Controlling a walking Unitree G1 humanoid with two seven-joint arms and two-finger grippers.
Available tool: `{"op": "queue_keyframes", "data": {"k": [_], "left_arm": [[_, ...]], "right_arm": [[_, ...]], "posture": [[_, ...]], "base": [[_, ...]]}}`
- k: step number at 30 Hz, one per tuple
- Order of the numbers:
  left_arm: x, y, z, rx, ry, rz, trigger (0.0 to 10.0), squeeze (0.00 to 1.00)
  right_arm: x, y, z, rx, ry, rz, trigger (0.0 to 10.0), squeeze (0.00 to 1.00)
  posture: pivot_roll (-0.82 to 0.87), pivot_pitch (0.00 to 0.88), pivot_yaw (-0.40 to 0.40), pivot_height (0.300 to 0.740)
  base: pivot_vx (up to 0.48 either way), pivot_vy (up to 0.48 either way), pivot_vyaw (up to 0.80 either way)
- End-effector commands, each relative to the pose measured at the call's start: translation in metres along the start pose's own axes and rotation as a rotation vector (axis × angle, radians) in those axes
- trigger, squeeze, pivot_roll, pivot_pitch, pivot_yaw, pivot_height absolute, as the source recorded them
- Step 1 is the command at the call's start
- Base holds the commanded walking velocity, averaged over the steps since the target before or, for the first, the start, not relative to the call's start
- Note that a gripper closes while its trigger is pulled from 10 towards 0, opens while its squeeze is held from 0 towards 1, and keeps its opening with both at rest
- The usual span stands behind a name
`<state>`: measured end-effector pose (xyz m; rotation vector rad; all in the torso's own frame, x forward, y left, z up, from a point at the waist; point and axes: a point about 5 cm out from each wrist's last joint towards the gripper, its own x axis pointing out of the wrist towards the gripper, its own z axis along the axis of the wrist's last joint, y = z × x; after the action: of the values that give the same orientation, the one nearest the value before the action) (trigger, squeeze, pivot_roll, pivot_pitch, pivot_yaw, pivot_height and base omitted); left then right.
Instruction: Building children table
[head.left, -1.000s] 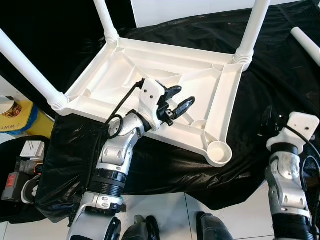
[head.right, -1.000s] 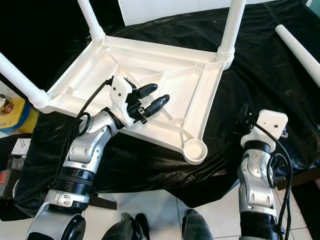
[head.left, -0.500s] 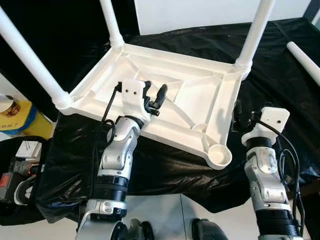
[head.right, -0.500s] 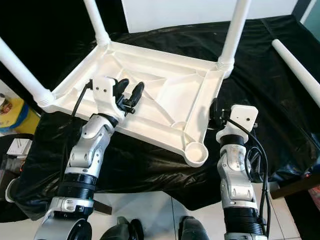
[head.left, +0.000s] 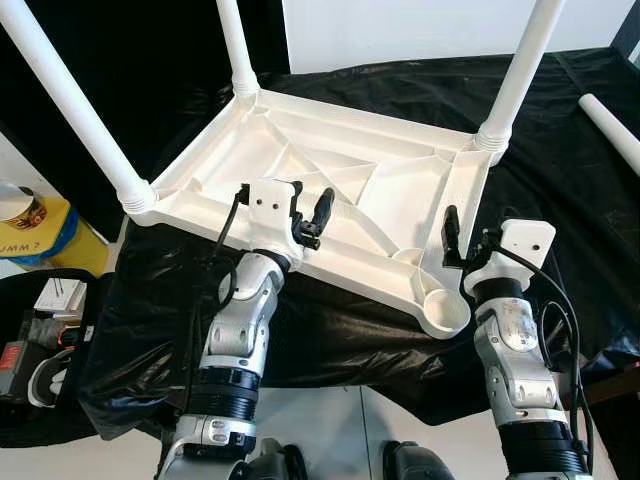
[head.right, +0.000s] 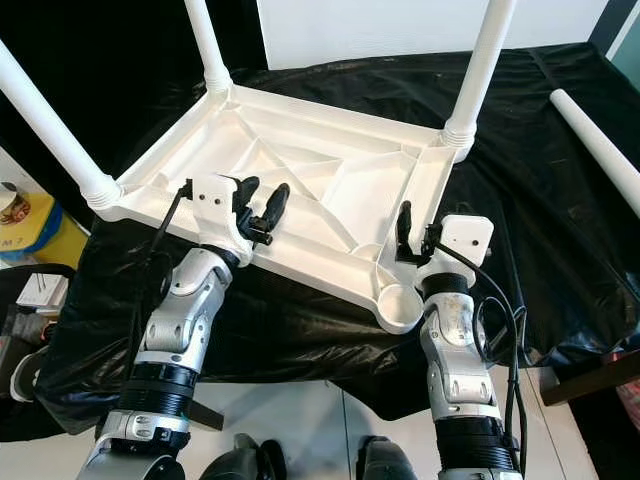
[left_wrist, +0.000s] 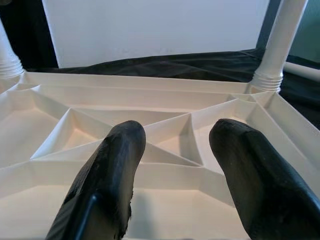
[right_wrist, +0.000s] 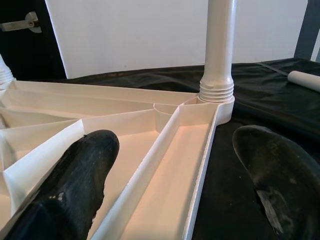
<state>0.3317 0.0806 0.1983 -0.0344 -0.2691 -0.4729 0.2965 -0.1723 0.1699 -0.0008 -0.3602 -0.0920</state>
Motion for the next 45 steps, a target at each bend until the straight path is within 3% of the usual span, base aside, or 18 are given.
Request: {"op": "queue_keyframes", "data": {"k": [1, 8, 27, 31, 42, 43, 45], "left_arm": [[-0.003, 0.002, 0.001, -0.003, -0.01, 0.046, 10.0, 0.0], [-0.001, 0.0, 0.005, 0.05, -0.033, 0.023, 10.0, 0.0], [-0.003, 0.001, 0.004, 0.046, -0.026, 0.018, 10.0, 0.0], [-0.003, -0.001, 0.004, 0.025, -0.025, 0.015, 10.0, 0.0], [-0.002, -0.003, 0.01, 0.014, -0.044, 0.007, 10.0, 0.0], [-0.002, -0.007, 0.012, 0.009, -0.048, -0.026, 10.0, 0.0], [-0.002, -0.007, 0.012, 0.009, -0.048, -0.026, 10.0, 0.0]], "right_arm": [[-0.004, 0.002, -0.004, 0.012, 0.012, 0.008, 10.0, 0.0], [-0.003, 0.004, -0.004, 0.013, 0.006, 0.027, 10.0, 0.0], [-0.002, 0.007, -0.005, 0.016, 0.005, 0.043, 10.0, 0.0], [-0.003, 0.006, -0.005, 0.015, 0.008, 0.04, 10.0, 0.0], [-0.001, -0.008, -0.006, -0.036, 0.019, -0.029, 10.0, 0.0], [0.0, -0.02, -0.007, -0.089, 0.029, -0.099, 10.0, 0.0], [0.0, -0.02, -0.007, -0.089, 0.029, -0.099, 10.0, 0.0]], "posture": [[-0.16, 0.117, 0.052, 0.74], [-0.16, 0.102, 0.045, 0.74], [-0.15, 0.105, 0.047, 0.74], [-0.15, 0.111, 0.047, 0.74], [-0.15, 0.128, 0.049, 0.74], [-0.15, 0.137, 0.052, 0.74], [-0.15, 0.137, 0.052, 0.74]], "base": [[0.0, 0.0, 0.0], [0.0, -0.13, 0.0], [0.0, -0.48, 0.0], [0.0, -0.084, 0.0], [0.0, 0.0, 0.0], [0.0, 0.0, 0.0], [0.0, 0.0, 0.0]]}}
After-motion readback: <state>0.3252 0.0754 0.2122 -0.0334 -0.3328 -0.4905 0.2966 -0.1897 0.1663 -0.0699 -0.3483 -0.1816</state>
